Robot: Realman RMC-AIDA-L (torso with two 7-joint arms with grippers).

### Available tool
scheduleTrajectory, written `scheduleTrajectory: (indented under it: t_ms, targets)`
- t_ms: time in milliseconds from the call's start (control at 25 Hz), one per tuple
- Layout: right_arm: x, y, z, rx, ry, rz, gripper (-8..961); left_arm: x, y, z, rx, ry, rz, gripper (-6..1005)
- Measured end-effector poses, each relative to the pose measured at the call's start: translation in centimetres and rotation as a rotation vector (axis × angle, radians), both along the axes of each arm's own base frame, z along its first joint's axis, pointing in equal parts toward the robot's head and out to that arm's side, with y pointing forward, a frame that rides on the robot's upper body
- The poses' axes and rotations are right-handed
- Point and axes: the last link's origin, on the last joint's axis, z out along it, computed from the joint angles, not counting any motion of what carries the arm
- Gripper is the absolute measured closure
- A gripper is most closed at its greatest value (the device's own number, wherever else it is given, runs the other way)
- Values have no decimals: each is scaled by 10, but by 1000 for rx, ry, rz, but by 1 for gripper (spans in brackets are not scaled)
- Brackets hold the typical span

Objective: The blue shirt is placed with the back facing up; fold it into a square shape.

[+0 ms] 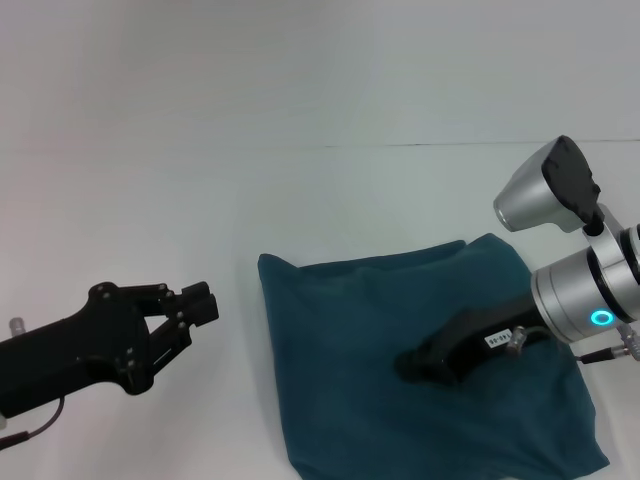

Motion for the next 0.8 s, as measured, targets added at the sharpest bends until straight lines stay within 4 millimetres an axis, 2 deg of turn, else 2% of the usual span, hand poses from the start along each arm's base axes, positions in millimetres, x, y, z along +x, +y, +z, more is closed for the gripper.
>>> scheduleTrajectory:
  t_ms: [520, 800]
  targets:
    - [15, 17, 0, 120, -67, -41, 920, -2, -2, -1, -1, 16, -5, 880]
    - [14, 26, 4, 169, -76, -27, 920, -1, -1, -3, -13, 27, -11, 880]
